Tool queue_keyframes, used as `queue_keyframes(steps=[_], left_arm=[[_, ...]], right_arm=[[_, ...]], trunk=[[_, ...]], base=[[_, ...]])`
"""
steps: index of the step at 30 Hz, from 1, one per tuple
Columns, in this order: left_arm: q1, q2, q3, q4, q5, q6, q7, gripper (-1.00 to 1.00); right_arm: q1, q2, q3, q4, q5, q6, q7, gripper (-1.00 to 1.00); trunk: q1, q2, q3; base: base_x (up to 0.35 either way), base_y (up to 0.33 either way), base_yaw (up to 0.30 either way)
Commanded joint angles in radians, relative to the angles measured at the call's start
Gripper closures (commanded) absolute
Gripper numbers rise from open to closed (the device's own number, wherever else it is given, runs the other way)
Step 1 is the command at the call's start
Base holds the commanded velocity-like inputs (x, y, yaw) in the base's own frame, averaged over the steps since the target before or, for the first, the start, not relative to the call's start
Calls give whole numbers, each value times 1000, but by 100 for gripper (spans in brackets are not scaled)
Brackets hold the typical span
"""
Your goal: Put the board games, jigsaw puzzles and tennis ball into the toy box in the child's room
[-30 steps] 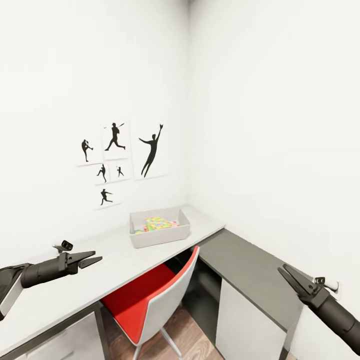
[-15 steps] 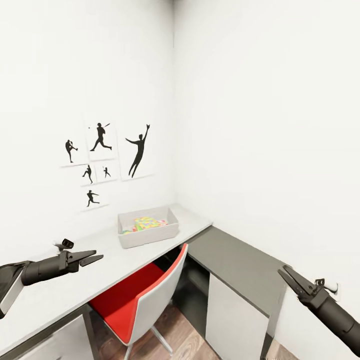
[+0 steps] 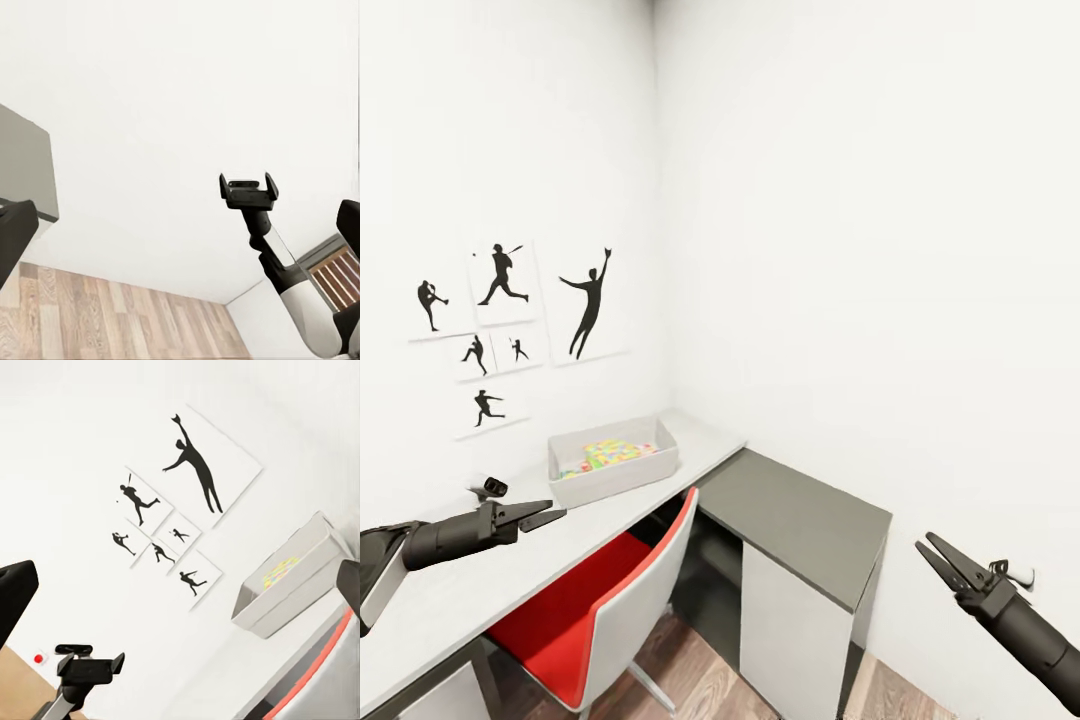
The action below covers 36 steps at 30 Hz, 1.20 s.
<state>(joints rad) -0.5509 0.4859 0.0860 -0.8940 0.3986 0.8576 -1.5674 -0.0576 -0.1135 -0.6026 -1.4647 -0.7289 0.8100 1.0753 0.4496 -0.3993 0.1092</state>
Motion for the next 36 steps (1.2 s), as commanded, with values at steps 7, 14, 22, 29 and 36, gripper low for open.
queue_keyframes(steps=[7,14,22,29,36], left_arm=[[0,0,0,0,0,11,-3,-100],[0,0,0,0,0,11,-3,-100],[0,0,-2,-1,0,11,-3,-100],[0,-1,-5,-5,0,11,-3,-100],[0,1,-3,-5,0,11,-3,-100]], right_arm=[[-1,0,0,1,-3,5,0,-100],[-1,0,0,1,-1,5,-1,-100],[-3,0,0,42,0,5,1,-100],[-2,0,0,47,-1,5,2,-100],[-3,-1,-2,47,-1,6,3,-100]], trunk=[[0,-1,0],[0,-1,0],[0,-1,0],[0,-1,0],[0,-1,0]], base=[[0,0,-282],[0,0,-282],[0,0,-282],[0,0,-282],[0,0,-282]])
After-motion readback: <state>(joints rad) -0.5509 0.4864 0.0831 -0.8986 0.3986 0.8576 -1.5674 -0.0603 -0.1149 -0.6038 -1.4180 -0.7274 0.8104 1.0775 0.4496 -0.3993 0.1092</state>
